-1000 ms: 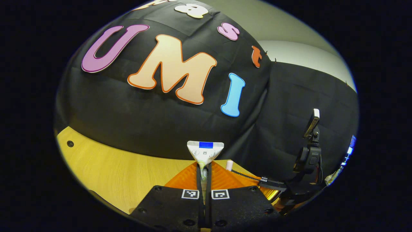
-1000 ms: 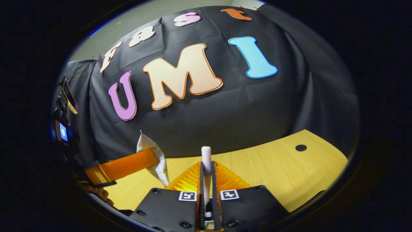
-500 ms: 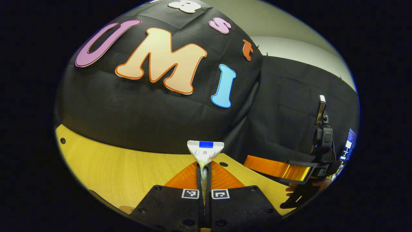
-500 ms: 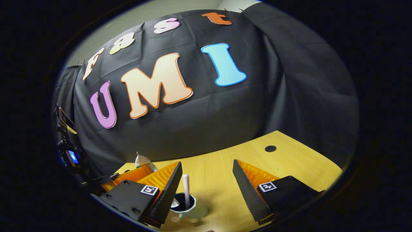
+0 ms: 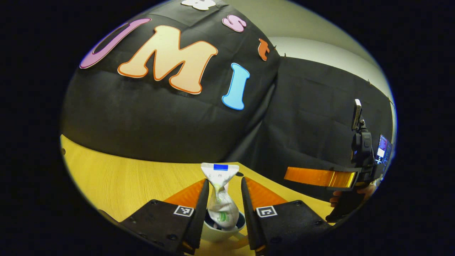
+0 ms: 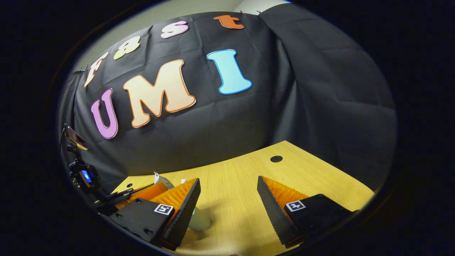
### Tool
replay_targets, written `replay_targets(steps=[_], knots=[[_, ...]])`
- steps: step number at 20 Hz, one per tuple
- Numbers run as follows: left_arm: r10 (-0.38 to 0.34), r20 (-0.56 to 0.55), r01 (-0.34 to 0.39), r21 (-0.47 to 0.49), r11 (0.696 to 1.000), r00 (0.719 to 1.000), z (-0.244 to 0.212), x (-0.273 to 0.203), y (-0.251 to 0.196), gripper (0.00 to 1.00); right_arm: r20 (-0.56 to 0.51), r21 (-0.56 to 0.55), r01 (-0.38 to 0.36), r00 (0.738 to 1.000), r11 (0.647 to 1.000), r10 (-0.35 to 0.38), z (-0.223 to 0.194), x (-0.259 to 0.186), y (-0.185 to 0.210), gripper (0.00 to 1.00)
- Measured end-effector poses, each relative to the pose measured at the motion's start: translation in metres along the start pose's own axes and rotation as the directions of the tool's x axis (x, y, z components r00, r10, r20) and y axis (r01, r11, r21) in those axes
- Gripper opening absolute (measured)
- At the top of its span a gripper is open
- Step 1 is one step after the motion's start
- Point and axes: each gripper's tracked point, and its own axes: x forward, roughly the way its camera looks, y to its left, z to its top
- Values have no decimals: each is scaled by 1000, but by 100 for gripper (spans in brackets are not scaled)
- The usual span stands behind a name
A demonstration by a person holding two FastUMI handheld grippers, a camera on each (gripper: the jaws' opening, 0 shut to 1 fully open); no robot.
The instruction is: Put the toothbrush and toothpaste on the desktop into the cup, then pick up the cup and place it on the coaster on the desktop.
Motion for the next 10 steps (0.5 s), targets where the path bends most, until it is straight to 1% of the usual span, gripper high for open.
replay_targets(steps=[1,2,3,4,5,6,7,8,10], knots=[[-4,10,4,-1,1000,1000,3,-2,-1,52,2,-3,0,1000,1000,0,0,-1,0,98],[-4,18,4,1,1000,1000,7,-5,-1,60,2,-2,-2,1000,1000,2,2,-3,1,98],[6,22,-6,8,1000,1000,9,-8,0,65,-1,1,-6,1000,1000,6,1,-5,3,98],[19,25,-20,17,1000,1000,12,-12,3,80,-2,1,-11,1000,1000,11,1,-6,5,98],[30,28,-31,23,999,999,14,-15,6,87,-1,-5,-12,1000,1000,12,1,-6,6,98],[41,34,-42,26,999,999,17,-18,8,89,-8,-11,-13,1000,1000,13,-2,-6,8,94],[57,45,-58,30,998,997,22,-22,12,89,-15,-14,-21,1000,1000,20,-3,-9,11,98],[68,55,-70,31,997,996,27,-28,15,93,-23,-15,-30,999,999,30,-5,-10,14,98],[91,71,-94,30,995,993,37,-40,21,93,-45,-23,-49,998,999,48,-9,-13,21,98]])
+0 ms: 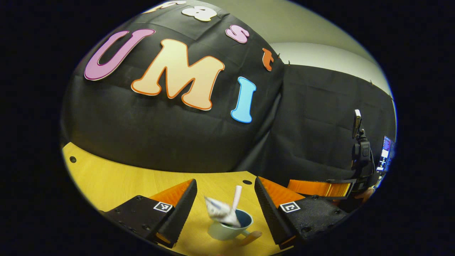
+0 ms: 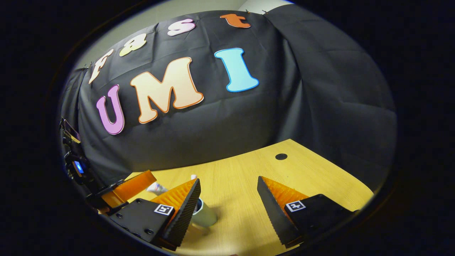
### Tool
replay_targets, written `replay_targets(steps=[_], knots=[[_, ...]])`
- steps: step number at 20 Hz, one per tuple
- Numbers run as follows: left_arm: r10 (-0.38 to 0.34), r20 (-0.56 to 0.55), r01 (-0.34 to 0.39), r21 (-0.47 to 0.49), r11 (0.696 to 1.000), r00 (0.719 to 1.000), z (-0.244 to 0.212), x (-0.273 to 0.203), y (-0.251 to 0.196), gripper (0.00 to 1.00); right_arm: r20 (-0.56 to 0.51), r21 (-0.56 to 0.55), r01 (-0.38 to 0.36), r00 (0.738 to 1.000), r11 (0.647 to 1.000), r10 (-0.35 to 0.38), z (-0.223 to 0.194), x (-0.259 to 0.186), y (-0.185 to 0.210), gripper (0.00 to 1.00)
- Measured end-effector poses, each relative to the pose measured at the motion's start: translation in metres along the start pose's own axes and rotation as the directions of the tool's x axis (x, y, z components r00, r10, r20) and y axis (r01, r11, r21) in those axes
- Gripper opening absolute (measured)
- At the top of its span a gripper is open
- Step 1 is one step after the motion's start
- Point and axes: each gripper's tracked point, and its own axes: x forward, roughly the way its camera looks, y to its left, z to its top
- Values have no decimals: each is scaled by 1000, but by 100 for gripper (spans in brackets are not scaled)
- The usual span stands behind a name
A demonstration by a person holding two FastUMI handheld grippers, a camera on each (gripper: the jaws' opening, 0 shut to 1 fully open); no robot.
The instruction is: Put the toothbrush and toothpaste on the desktop into the cup, then pick up the cup and place it on the coaster on the desktop.
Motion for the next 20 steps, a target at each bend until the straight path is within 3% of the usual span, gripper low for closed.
replay_targets(steps=[10,13,14,15,20], knots=[[188,-20,-187,52,981,982,32,-71,56,93,-157,-20,-111,982,994,107,-32,-18,63,98],[261,-55,-257,65,964,964,30,-96,73,93,-222,-16,-126,968,992,120,-51,-16,78,98],[280,-62,-276,65,959,958,30,-105,77,93,-246,-19,-128,962,992,119,-59,-13,80,94],[295,-68,-291,63,955,953,29,-113,82,93,-277,-21,-126,954,992,115,-69,-11,82,98],[409,-124,-403,67,913,904,13,-155,121,93,-410,-55,-101,909,993,70,-104,0,86,98]])
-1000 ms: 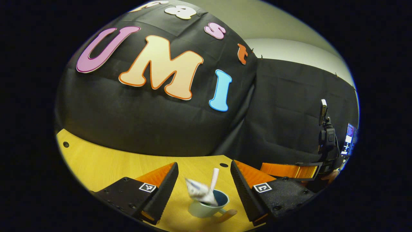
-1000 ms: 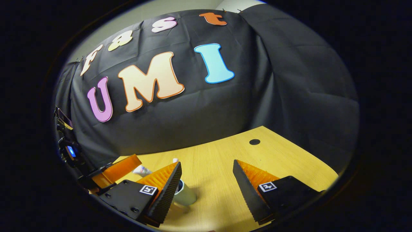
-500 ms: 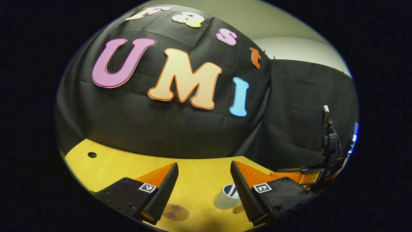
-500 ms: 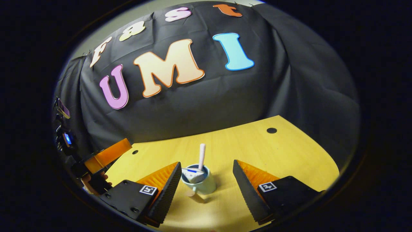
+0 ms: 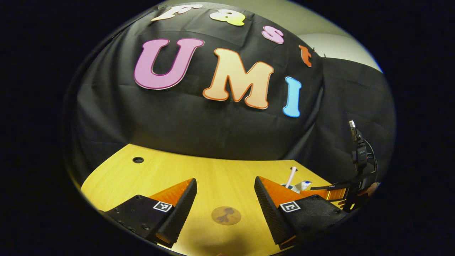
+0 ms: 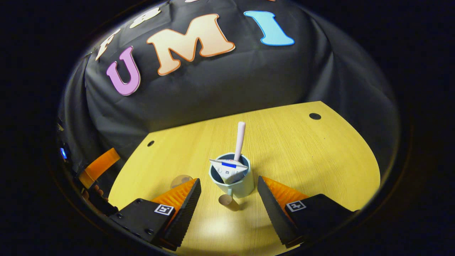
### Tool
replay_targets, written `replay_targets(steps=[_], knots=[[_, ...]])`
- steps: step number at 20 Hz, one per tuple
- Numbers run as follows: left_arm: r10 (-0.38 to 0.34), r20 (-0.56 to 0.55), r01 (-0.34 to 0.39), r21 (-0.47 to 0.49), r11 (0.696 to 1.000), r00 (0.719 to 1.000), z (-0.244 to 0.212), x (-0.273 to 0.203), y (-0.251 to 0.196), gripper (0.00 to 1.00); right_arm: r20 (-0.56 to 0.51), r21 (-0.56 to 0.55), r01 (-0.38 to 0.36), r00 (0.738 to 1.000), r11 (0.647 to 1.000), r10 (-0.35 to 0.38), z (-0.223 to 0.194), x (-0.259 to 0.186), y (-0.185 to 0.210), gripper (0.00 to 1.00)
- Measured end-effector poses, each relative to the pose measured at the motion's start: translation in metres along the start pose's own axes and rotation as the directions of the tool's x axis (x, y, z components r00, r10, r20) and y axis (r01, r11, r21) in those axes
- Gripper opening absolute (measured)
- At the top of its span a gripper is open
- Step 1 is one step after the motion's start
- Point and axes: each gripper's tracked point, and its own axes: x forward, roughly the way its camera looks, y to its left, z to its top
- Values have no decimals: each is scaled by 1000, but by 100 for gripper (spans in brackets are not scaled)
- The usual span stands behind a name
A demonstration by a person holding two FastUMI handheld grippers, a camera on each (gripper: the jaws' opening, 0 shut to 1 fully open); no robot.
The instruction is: Put the toothbrush and toothpaste on the desktop into the cup, then pick up the cup and place it on the coaster on the desktop.
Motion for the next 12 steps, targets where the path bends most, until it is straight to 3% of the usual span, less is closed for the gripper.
replay_targets(steps=[5,7,8,10,11,12], knots=[[115,-28,-115,4,993,993,-11,-28,47,94,-138,-79,39,989,996,-49,-25,20,-3,98],[145,-46,-145,1,989,988,-17,-37,58,93,-202,-111,52,976,992,-74,-36,26,-7,93],[156,-57,-156,1,988,986,-20,-42,62,93,-232,-118,56,969,991,-83,-40,29,-9,99],[175,-83,-176,-1,984,981,-27,-50,70,94,-286,-130,65,953,989,-100,-48,34,-11,98],[181,-94,-183,-6,983,979,-31,-53,72,93,-313,-140,71,943,988,-112,-52,36,-14,91],[186,-104,-188,-13,982,977,-33,-56,74,94,-332,-147,74,936,986,-119,-55,39,-15,91]])
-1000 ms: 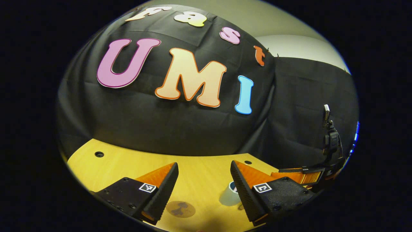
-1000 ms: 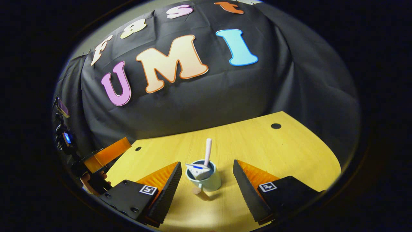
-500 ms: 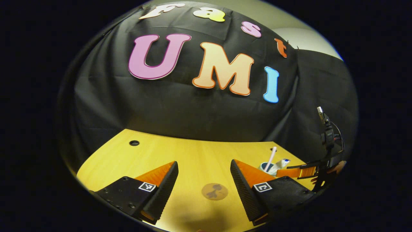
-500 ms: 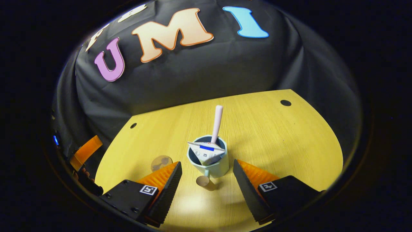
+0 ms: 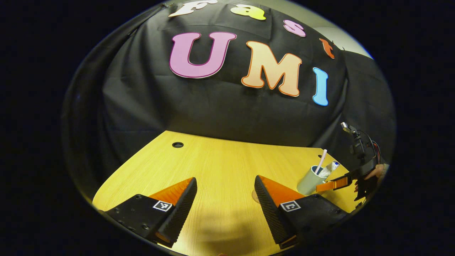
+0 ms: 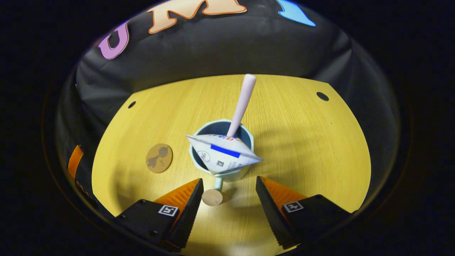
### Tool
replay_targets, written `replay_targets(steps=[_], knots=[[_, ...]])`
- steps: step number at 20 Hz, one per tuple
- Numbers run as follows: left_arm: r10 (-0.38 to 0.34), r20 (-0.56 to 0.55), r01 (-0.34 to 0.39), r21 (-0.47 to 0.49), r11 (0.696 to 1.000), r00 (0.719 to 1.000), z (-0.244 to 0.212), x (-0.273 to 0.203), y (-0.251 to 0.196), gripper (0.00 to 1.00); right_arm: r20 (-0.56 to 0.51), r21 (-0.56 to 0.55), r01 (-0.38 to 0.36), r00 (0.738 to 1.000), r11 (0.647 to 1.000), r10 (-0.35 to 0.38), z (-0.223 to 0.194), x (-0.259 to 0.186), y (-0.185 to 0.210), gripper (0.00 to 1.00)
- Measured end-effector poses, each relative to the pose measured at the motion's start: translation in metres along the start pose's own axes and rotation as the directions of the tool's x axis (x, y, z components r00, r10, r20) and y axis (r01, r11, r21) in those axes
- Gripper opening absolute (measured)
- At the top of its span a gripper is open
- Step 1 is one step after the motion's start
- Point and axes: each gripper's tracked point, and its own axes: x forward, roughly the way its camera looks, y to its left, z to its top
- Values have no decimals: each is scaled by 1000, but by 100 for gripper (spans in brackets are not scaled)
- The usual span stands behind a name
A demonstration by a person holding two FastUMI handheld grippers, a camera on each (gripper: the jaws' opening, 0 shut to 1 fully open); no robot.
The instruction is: Put the toothbrush and toothpaste on the desktop into the cup, then pick up the cup and place it on the coaster on the desktop.
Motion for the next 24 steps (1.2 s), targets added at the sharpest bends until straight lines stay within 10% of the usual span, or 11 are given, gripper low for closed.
replay_targets(steps=[10,24], knots=[[2,-52,-2,-11,1000,999,-15,-1,1,94,-72,-22,23,997,999,-24,-7,10,3,29],[-39,-74,38,-17,999,997,-21,-3,-7,94,36,-151,-18,999,988,24,20,-3,20,18]])
